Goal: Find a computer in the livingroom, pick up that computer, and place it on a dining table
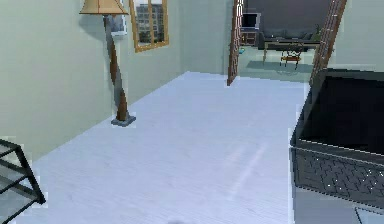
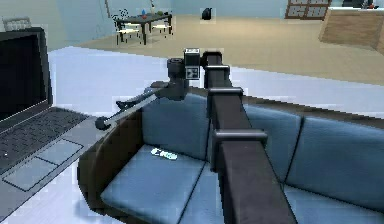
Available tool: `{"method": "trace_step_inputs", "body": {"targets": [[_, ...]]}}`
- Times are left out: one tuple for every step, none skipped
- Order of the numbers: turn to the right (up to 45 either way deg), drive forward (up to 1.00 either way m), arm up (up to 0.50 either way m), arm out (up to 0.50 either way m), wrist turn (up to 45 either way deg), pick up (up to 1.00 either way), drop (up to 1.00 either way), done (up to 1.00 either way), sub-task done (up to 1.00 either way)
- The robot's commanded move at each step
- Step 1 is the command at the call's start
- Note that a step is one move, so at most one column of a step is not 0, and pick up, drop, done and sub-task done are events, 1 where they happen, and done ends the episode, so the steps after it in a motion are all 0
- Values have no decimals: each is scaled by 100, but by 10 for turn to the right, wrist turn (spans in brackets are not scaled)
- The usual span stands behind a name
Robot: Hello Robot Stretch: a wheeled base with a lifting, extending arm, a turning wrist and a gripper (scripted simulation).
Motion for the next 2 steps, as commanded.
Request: {"method": "trace_step_inputs", "body": {"targets": [[0,0,0,0,-450,0,0,0,0],[0,0,0,0,-60,0,0,0,0]]}}
